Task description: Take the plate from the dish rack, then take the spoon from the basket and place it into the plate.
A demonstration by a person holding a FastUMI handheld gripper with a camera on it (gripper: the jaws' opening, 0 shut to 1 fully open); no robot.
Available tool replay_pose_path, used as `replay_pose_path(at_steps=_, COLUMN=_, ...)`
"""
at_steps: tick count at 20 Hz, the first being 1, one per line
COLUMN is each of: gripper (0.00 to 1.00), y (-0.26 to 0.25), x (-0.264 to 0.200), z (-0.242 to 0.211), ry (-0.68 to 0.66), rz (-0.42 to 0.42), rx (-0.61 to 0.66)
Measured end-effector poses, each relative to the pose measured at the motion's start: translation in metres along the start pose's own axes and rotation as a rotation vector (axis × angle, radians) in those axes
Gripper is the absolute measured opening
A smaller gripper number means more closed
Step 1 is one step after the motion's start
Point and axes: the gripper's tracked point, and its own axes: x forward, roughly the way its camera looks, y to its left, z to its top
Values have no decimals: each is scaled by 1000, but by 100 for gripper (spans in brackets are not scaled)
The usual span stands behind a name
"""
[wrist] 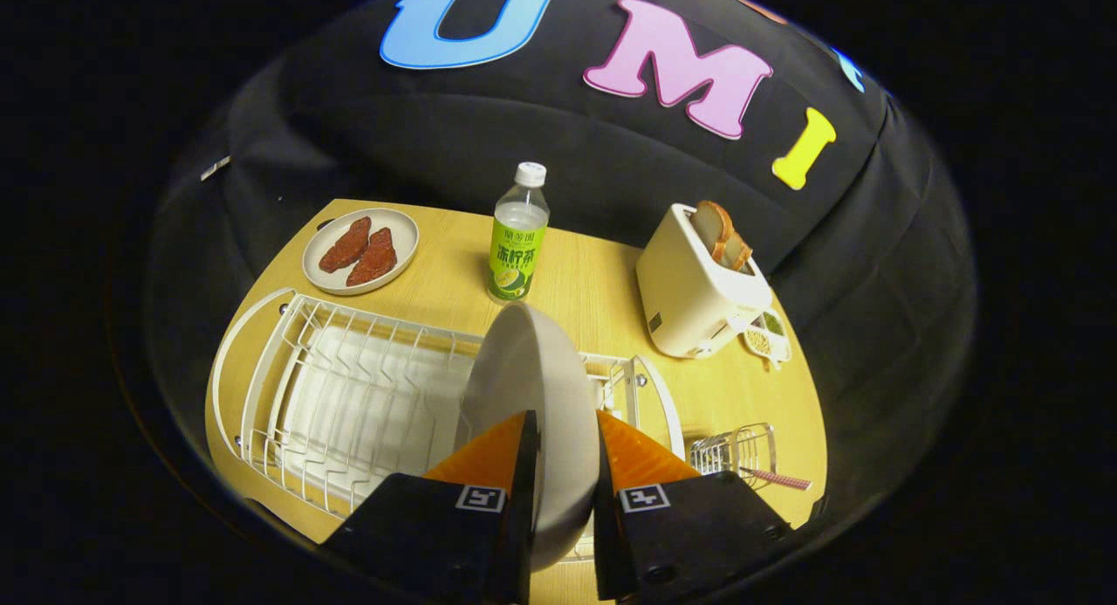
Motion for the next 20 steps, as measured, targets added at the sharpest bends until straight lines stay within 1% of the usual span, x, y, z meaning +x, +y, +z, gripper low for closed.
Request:
replay_pose_path(at_steps=4, gripper=30, y=-16, x=-16, z=40, ry=-116, rz=-100, rx=-93)
replay_pose_path(at_steps=6, gripper=29, y=-25, x=-28, z=56, ry=-177, rz=-105, rx=-47)
replay_pose_path(at_steps=7, gripper=30, y=-28, x=-33, z=61, ry=-188, rz=-82, rx=2)
replay_pose_path(at_steps=9, gripper=29, y=-31, x=-45, z=63, ry=-194, rz=4, rx=101)
replay_pose_path(at_steps=12, gripper=30, y=-37, x=-59, z=59, ry=-190, rz=135, rx=187)
replay_pose_path(at_steps=13, gripper=29, y=-41, x=-64, z=54, ry=-183, rz=170, rx=210)
replay_pose_path(at_steps=16, gripper=29, y=-57, x=-73, z=34, ry=-155, rz=238, rx=257)
replay_pose_path(at_steps=20, gripper=29, y=-76, x=-89, z=-3, ry=-112, rz=324, rx=268)
